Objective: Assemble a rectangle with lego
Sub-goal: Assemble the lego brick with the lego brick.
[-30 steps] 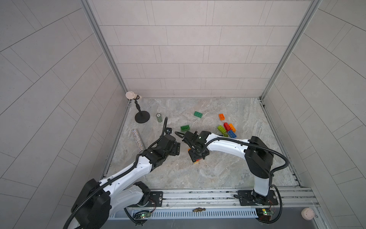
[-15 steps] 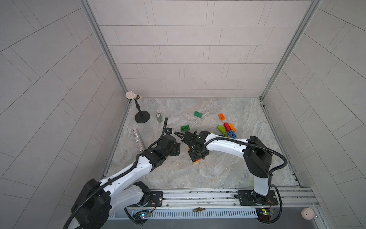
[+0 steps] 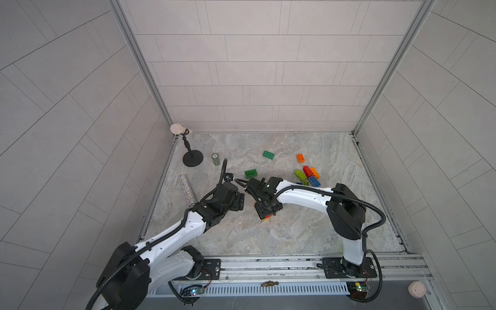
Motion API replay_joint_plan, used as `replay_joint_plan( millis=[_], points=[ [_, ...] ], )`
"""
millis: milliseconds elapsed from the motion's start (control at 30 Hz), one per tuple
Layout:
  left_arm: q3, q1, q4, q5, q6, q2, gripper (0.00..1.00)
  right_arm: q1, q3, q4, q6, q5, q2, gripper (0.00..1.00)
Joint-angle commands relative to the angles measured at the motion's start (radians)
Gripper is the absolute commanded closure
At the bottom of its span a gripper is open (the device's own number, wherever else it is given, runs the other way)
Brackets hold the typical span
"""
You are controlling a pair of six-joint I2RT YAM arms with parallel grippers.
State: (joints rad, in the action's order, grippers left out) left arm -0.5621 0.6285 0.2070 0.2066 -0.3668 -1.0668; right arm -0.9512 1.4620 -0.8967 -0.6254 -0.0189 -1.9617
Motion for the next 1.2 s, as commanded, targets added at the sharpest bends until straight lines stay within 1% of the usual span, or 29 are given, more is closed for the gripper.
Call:
replay_joint_plan(
  millis=[0,267,367,400,433,467,633,700,867,967,1100,1167],
  points=[
    [0.013,-0.005,-0.012,0.010,-0.002,0.016,0.10,-0.005,-0.058,-0.070,0.006,0.083,-0.120,0.80],
    [0.015,-0.006,-0.008,0.013,0.000,0.022,0.11,-0.012,-0.063,-0.066,-0.008,0.114,-0.222,0.87],
    [0.013,-0.006,-0.002,0.017,0.000,0.026,0.11,-0.009,-0.063,-0.044,-0.008,0.094,-0.238,0.87],
    [0.011,-0.006,0.003,0.022,-0.001,0.030,0.11,-0.009,-0.059,-0.039,-0.006,0.081,-0.229,0.85],
    [0.009,-0.006,0.008,0.027,0.002,0.032,0.11,-0.009,-0.056,-0.032,-0.001,0.068,-0.213,0.82],
    [0.004,-0.006,0.013,0.030,0.002,0.038,0.11,-0.009,-0.053,-0.026,0.002,0.053,-0.188,0.77],
    [-0.017,-0.006,0.031,0.035,0.002,0.045,0.09,-0.005,-0.004,-0.056,0.016,0.028,-0.064,0.41],
    [-0.024,-0.006,0.037,0.034,0.002,0.044,0.09,0.005,0.005,-0.062,0.019,0.020,-0.021,0.29],
    [-0.030,-0.006,0.043,0.021,0.011,0.056,0.09,0.010,0.027,-0.079,0.031,0.020,0.040,0.18],
    [-0.036,-0.006,0.050,0.023,0.018,0.064,0.09,0.013,0.029,-0.082,0.035,0.004,0.064,0.13],
    [-0.058,-0.006,0.071,0.050,0.041,0.067,0.09,0.020,0.034,-0.096,0.041,-0.004,0.117,0.12],
    [-0.070,-0.006,0.078,0.067,0.054,0.071,0.09,0.041,0.014,-0.094,0.041,-0.001,0.170,0.14]
  ],
)
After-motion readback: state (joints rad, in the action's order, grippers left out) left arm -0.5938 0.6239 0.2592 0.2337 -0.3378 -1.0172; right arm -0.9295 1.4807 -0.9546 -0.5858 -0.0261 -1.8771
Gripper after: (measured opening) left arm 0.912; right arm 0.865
